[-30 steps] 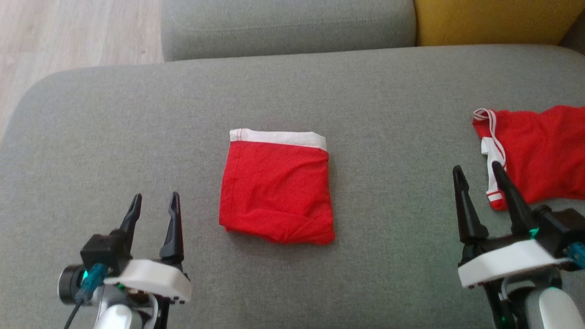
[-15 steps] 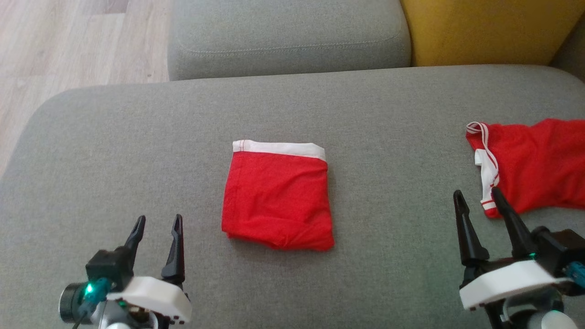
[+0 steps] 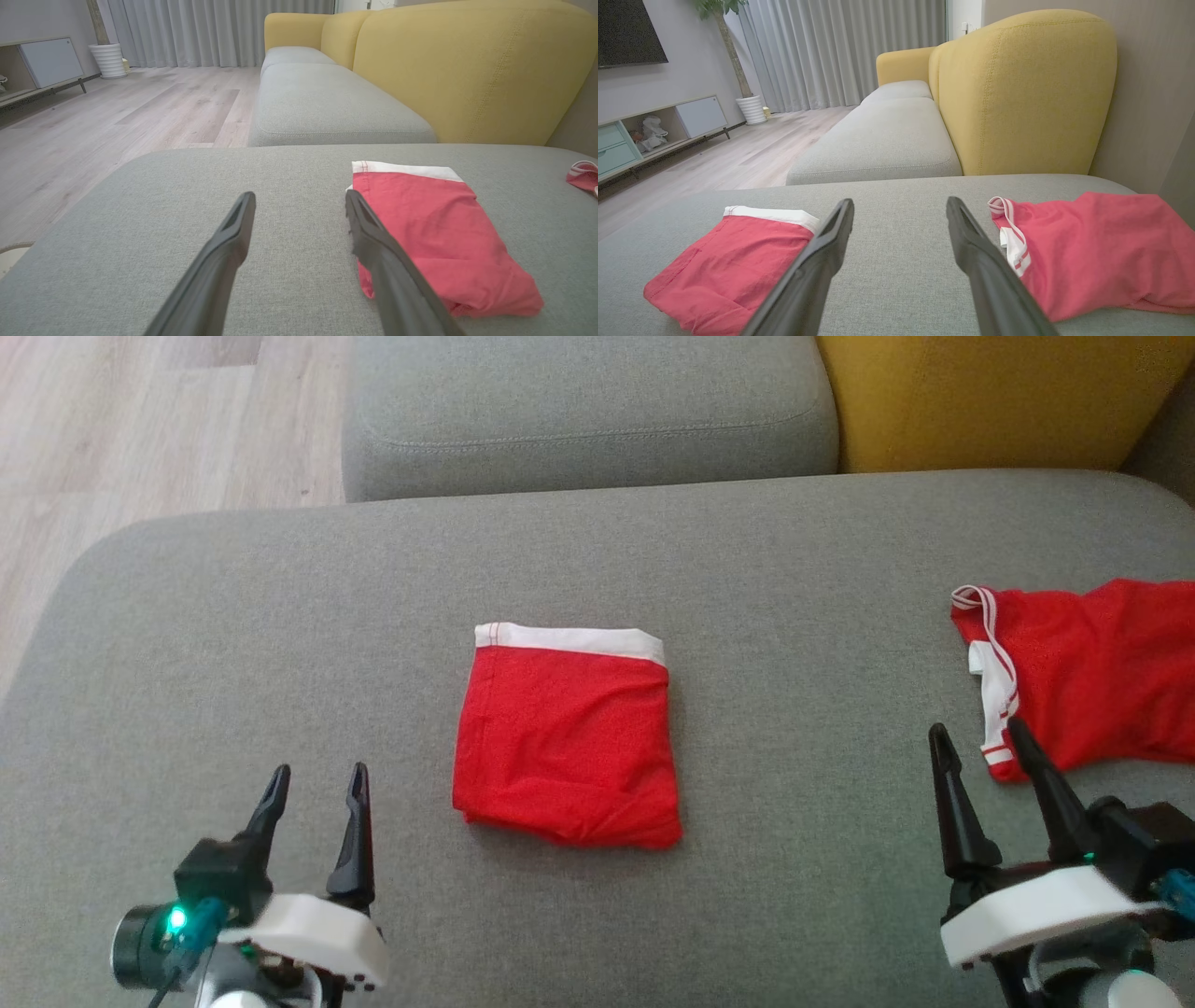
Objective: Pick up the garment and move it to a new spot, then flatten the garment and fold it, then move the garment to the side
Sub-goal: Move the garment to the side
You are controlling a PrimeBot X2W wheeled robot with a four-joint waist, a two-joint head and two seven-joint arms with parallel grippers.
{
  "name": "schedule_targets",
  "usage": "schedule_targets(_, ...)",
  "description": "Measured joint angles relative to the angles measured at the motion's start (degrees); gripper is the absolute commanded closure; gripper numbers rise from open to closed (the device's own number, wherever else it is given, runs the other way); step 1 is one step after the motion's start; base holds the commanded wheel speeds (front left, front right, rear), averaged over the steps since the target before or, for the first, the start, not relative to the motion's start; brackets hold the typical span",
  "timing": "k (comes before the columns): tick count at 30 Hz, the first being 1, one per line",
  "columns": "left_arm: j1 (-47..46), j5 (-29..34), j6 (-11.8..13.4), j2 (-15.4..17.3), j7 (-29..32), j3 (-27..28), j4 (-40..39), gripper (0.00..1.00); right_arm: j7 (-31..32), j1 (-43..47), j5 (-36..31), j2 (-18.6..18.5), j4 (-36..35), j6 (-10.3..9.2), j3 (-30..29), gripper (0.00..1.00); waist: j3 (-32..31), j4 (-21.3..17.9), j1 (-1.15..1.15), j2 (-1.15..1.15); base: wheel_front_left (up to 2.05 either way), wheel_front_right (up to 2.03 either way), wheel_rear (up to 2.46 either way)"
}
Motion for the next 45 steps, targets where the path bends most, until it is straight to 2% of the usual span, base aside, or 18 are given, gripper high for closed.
schedule_targets(12, -0.1, 0.1, -0.1, 0.6, -0.1, 0.0, 0.6, 0.0, 0.2, 0.0, 0.0, 0.1, 0.0, 0.0, -0.2, 0.0, 0.6, 0.5, 0.0, 0.0, 0.0, 0.0, 0.0)
schedule_targets(18, -2.6, 0.2, 0.3, 0.5, -0.3, -0.6, -0.4, 0.0, 1.1, -0.7, 0.1, -0.1, 2.3, 0.0, 0.4, 0.0, 2.9, 2.5, 0.0, 0.0, 0.0, 0.0, 0.0)
schedule_targets(25, -10.1, 0.7, 0.3, -2.1, -2.7, -1.8, -0.1, 0.0, 1.0, -7.3, 0.8, -1.2, 10.8, 0.0, 3.9, 0.0, 6.5, 8.4, 0.0, 0.0, 0.0, 0.0, 0.0)
schedule_targets(33, -13.1, 1.1, -0.3, -4.3, -5.0, -2.7, 2.2, 0.0, -0.8, -15.7, 4.3, -1.2, 26.3, 0.0, 8.0, 0.0, 9.9, 15.3, 0.01, 0.0, 0.0, 0.0, 0.0)
schedule_targets(40, -13.7, 1.1, -0.3, -4.7, -5.3, -2.4, 3.1, 0.0, 0.2, -20.5, 5.5, -1.0, 35.5, 0.0, 11.2, 0.0, 12.1, 17.2, 0.01, 0.0, 0.0, 0.0, 0.0)
schedule_targets(41, -13.7, 1.1, -0.3, -4.8, -5.6, -2.4, 3.1, 0.0, 0.0, -21.0, 5.6, -1.0, 35.9, 0.0, 11.6, 0.18, 12.3, 17.2, 0.01, 0.0, 0.0, 0.0, 0.0)
schedule_targets(42, -13.7, 1.1, -0.4, -4.9, -5.6, -2.4, 3.2, 0.0, 0.0, -21.7, 5.7, -1.0, 36.6, 0.0, 12.3, 0.55, 12.4, 17.0, 0.01, 0.0, 0.0, 0.0, 0.0)
schedule_targets(44, -13.8, 1.1, -0.7, -5.0, -5.6, -2.4, 3.2, 0.0, 0.0, -22.9, 6.2, -1.0, 37.9, 0.0, 13.4, 1.0, 12.5, 16.3, 0.01, 0.0, 0.0, 0.0, 0.0)
schedule_targets(45, -13.9, 1.1, -0.7, -5.0, -5.6, -2.4, 3.3, 0.0, -0.1, -23.3, 6.5, -1.0, 38.4, 0.0, 14.0, 1.0, 12.5, 16.0, 0.0, 0.0, 0.0, 0.0, 0.0)
